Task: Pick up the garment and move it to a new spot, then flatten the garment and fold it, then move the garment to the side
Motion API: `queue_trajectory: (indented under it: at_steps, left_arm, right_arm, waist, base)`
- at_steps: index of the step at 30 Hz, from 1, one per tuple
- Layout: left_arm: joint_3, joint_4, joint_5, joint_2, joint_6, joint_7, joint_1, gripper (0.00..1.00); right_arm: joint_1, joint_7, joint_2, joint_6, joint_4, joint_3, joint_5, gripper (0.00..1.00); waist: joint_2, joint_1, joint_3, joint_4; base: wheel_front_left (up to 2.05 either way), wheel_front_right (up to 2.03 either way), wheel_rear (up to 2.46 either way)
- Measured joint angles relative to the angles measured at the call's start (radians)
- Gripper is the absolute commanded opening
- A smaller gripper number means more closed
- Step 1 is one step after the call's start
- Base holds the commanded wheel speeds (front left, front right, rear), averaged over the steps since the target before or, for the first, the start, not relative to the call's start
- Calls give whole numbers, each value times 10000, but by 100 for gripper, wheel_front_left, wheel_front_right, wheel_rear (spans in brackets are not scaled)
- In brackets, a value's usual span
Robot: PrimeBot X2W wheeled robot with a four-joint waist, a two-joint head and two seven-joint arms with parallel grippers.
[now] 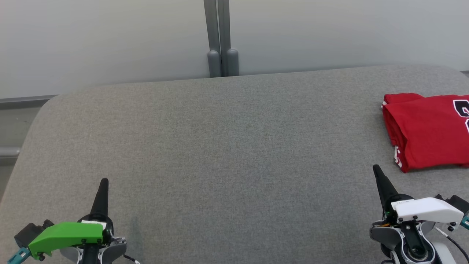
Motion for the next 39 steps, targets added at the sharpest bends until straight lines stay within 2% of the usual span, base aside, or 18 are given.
queue_trajectory:
  at_steps: [30, 39]
  left_arm:
    - [483, -13, -2004, -90, -385, 560, -291, 0]
    - [489, -15, -2017, -92, -385, 564, -306, 0]
  right_arm:
    - [-92, 598, 0, 0, -125, -366, 2073, 0]
    - [-98, 610, 0, 0, -128, -378, 2090, 0]
  waist:
    - [0, 0, 137, 117]
    - [0, 0, 138, 117]
  base:
    - [0, 0, 0]
    - [0, 0, 0]
